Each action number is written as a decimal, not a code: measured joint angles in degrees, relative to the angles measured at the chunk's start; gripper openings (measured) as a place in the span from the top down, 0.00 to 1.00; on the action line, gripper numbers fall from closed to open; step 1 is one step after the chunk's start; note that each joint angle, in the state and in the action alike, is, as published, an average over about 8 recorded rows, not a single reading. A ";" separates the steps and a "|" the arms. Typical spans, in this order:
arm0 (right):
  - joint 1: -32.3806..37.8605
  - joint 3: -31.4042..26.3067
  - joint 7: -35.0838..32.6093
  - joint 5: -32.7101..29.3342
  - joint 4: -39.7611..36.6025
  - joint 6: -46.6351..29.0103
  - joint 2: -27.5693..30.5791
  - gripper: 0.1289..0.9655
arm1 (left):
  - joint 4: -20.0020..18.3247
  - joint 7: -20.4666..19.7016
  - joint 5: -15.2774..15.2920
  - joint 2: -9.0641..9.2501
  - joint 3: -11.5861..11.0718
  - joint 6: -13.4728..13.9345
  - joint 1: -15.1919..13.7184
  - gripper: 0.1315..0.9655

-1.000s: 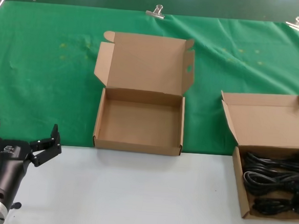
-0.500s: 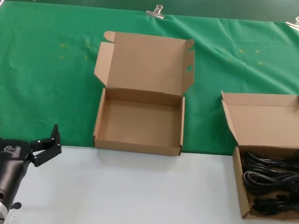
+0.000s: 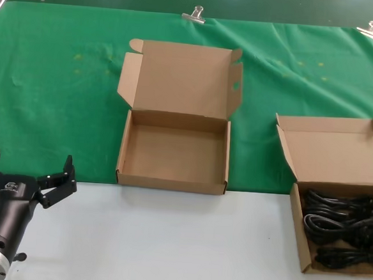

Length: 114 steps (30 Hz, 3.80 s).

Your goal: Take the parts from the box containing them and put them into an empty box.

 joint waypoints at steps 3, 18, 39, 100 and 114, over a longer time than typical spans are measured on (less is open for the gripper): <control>-0.06 -0.16 -0.19 0.18 0.06 0.10 0.10 0.64 | 0.00 0.00 0.00 0.00 0.00 0.00 0.00 0.00; 0.29 -0.78 -0.76 1.12 -0.03 0.47 -0.30 0.88 | 0.00 0.00 0.00 0.00 0.00 0.00 0.00 0.00; 2.33 3.19 3.39 -0.31 14.05 -2.07 6.04 0.90 | 0.00 0.00 0.00 0.00 0.00 0.00 0.00 0.00; 20.16 -9.22 -5.07 0.42 -12.24 2.77 -35.53 0.87 | 0.00 0.00 0.00 0.00 0.00 0.00 0.00 0.00; 19.87 -9.26 -3.94 -0.35 -10.49 3.46 -34.24 0.74 | 0.00 0.00 0.00 0.00 0.00 0.00 0.00 0.00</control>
